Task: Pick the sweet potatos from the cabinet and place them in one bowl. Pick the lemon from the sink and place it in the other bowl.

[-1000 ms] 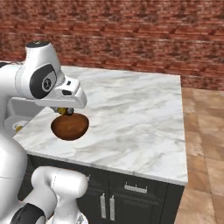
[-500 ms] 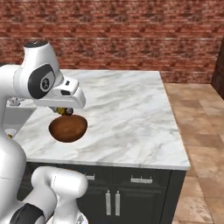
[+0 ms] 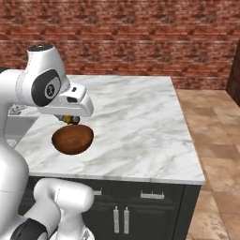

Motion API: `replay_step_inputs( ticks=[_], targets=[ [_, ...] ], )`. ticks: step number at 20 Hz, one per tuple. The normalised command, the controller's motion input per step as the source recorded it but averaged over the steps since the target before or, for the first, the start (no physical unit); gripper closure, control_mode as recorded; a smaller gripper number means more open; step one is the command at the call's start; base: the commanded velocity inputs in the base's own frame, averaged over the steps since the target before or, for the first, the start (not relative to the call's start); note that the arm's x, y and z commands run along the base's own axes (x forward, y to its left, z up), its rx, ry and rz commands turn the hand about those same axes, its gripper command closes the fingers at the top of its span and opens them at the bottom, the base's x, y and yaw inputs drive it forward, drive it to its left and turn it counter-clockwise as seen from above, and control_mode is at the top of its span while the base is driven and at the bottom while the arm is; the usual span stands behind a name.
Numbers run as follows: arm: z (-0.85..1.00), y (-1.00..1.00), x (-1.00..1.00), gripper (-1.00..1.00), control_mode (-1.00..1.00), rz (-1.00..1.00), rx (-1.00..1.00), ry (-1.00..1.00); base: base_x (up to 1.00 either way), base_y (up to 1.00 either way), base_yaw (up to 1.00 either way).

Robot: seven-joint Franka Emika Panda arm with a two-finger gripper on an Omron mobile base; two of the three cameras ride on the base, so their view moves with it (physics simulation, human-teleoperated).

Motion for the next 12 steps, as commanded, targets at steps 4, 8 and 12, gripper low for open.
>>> replay_step_inputs(
  ticks=[4,8,12],
  targets=[
    [0.00,0.00,0.00,1.00,1.00,0.00,0.00,0.00,0.10,0.09,0.19],
    [0.00,0.00,0.00,1.00,1.00,0.00,0.00,0.00,0.11,0.04,0.27],
    [0.00,0.00,0.00,1.00,1.00,0.00,0.00,0.00,0.20,0.06,0.22]
  ],
)
